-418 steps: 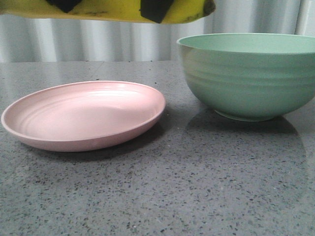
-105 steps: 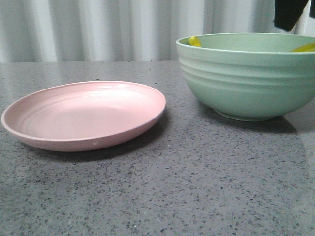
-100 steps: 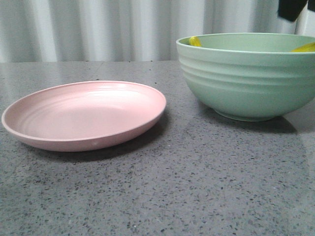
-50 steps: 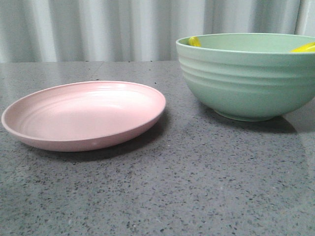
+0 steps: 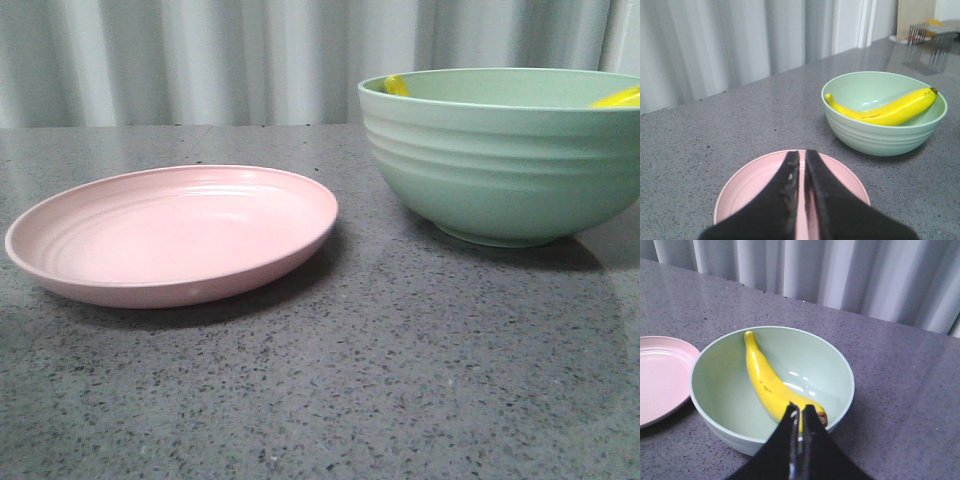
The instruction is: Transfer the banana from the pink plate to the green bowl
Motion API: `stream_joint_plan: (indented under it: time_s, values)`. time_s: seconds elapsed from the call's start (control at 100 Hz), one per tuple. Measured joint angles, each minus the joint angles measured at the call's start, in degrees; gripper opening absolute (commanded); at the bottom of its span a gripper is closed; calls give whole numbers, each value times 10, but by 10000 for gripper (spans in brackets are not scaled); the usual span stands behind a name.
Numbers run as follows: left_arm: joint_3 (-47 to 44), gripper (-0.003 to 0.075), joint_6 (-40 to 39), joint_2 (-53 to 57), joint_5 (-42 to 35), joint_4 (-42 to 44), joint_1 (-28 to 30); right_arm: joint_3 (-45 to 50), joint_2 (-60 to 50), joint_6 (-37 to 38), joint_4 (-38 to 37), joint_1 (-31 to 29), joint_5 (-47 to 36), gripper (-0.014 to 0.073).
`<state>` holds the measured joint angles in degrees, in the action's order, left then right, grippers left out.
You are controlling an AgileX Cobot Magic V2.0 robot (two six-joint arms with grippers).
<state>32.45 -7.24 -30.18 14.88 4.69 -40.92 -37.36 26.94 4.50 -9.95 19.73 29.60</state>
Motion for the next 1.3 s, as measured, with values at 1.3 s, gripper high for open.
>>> stream_joint_plan:
  time_s: [1.3]
  values:
    - [-294,-19,0,201,-64,-47,135,129,-184,24,-1,0,-61,-73]
